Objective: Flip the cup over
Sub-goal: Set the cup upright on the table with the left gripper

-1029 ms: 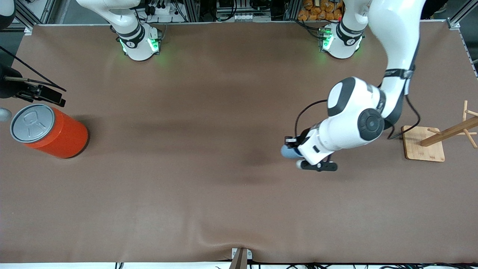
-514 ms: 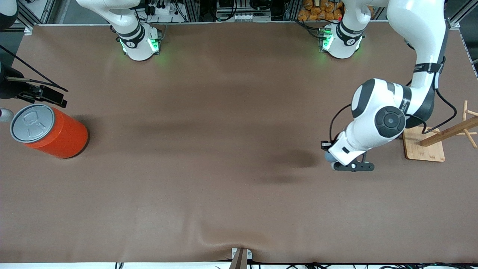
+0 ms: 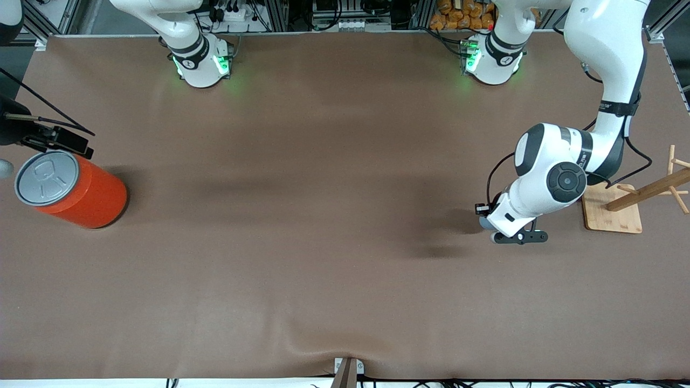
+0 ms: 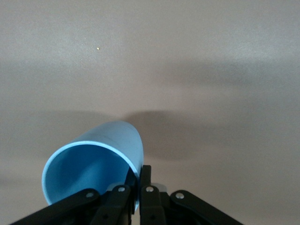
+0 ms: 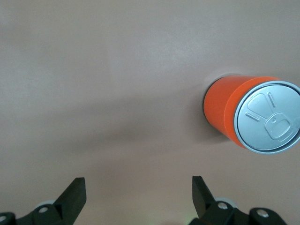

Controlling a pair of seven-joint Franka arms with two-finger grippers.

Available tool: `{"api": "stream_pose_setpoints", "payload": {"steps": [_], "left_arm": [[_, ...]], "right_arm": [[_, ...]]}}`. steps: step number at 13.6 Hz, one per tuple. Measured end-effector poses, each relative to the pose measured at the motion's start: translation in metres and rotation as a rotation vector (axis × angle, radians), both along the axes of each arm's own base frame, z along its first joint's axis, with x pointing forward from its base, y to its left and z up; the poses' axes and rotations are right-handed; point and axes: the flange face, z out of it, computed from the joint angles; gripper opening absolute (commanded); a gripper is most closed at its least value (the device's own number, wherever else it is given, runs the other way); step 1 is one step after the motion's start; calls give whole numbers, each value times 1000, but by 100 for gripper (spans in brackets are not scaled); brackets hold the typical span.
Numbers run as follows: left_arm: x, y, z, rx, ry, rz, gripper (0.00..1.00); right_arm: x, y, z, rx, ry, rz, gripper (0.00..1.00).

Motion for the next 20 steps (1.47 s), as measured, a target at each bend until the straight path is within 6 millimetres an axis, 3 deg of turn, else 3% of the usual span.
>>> {"api": "stream_pose_setpoints", "payload": {"steps": [2, 4, 6, 7, 9, 10, 15, 20], "left_arm": [[-3, 15, -9, 11, 16, 16, 6], [-5, 31, -16, 31, 22, 22, 28], [-6, 35, -19, 37, 24, 21, 44], [-6, 33, -20, 37, 25, 18, 54], [-7, 29, -22, 35, 28, 11, 91], [-7, 28, -24, 35, 30, 9, 100], [0, 21, -8, 28, 6, 1, 100], [20, 11, 52, 32, 17, -8, 100]], "right_arm": [[-1, 0, 0, -1, 6, 0, 100], [-2, 0, -1, 0, 19, 0, 100], [-3, -1, -2, 0, 23, -2, 100], [-3, -2, -2, 0, 24, -3, 100], [-2, -2, -3, 0, 27, -3, 100], [-2, -2, -4, 0, 28, -3, 100], [-3, -16, -11, 0, 59, -28, 100], [-4, -30, -13, -3, 60, -54, 100]]}}
